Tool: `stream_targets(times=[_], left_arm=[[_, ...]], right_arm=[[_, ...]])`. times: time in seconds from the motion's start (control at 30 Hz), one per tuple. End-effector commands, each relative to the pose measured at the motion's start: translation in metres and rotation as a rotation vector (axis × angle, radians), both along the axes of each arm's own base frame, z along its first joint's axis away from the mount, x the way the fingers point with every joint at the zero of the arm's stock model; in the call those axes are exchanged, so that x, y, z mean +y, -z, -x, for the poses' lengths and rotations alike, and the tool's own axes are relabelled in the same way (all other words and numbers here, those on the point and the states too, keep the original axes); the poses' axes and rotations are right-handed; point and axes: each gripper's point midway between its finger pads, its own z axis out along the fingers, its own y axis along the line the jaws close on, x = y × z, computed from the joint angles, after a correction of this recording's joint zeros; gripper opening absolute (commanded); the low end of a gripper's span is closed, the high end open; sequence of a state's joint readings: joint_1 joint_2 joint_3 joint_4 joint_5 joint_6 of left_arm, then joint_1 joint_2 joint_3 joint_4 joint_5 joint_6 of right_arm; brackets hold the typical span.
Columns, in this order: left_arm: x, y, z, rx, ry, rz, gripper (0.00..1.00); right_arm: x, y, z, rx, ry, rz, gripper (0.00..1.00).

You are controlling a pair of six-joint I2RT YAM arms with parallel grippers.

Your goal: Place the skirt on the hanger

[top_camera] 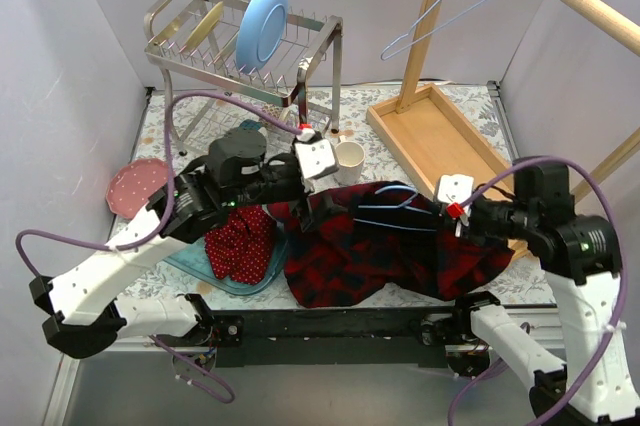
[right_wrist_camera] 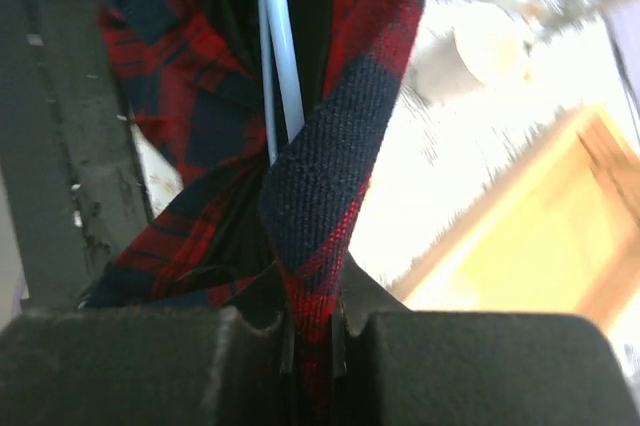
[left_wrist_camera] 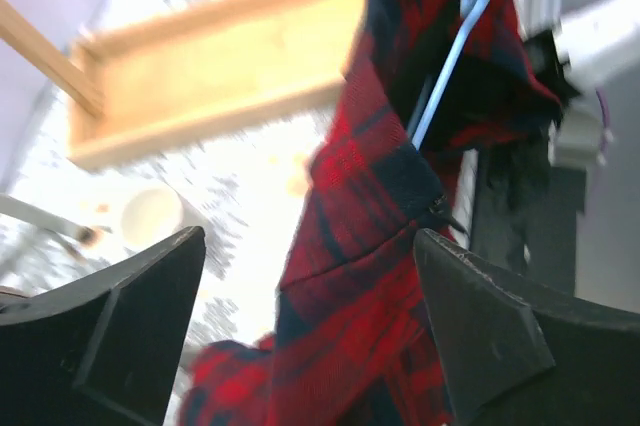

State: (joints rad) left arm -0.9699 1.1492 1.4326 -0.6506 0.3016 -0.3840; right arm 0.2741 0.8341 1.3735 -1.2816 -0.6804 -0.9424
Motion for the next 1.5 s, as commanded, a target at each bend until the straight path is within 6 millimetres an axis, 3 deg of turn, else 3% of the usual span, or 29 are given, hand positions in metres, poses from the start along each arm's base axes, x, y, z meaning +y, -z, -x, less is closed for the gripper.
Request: stream_targets(times=[0.0,0.1,0.23,0.37,0.47,0.57,0.7,0.83,1.0,1.23,1.47], left_arm=[[0.024,-0.084,-0.009,-0.132,-0.128,0.204,0.9],[0.047,-0.109,-0.005,-0.168,-0.191,0.274,0.96],[0.067,-0.113,-0.004,-0.163,-0.261,0.307,0.98],[0.074,-0.098,0.0,-0.128,-0.278,0.311,0.98],[0.079,-0.087,0.002,-0.113,-0.291,0.315,0.98],[0.083,-0.076,0.003,-0.107,-0.3,0.319,0.98],[0.085,-0.063,0.006,-0.094,-0.298,0.31,0.98],[0.084,-0.054,0.005,-0.094,-0.296,0.302,0.98],[0.086,-0.047,0.006,-0.098,-0.296,0.303,0.98],[0.087,-0.039,0.007,-0.106,-0.293,0.298,0.98],[0.088,-0.035,0.008,-0.108,-0.29,0.302,0.98]], right_arm=[[-0.029,-0.01,-0.014,-0.062,0.249,-0.012,0.01],[-0.048,-0.015,-0.02,-0.12,0.393,-0.018,0.01],[-0.062,-0.025,-0.025,-0.149,0.528,-0.059,0.01],[-0.067,-0.043,-0.033,-0.157,0.605,-0.104,0.01],[-0.085,-0.065,-0.047,-0.21,0.739,-0.132,0.01],[-0.084,-0.079,-0.055,-0.209,0.759,-0.171,0.01],[-0.11,-0.106,-0.072,-0.271,0.95,-0.227,0.01],[-0.117,-0.13,-0.077,-0.302,1.02,-0.307,0.01],[-0.147,-0.144,-0.089,-0.326,1.237,-0.384,0.01],[-0.149,-0.15,-0.107,-0.267,1.308,-0.496,0.01],[-0.173,-0.171,-0.115,-0.327,1.459,-0.6,0.01]])
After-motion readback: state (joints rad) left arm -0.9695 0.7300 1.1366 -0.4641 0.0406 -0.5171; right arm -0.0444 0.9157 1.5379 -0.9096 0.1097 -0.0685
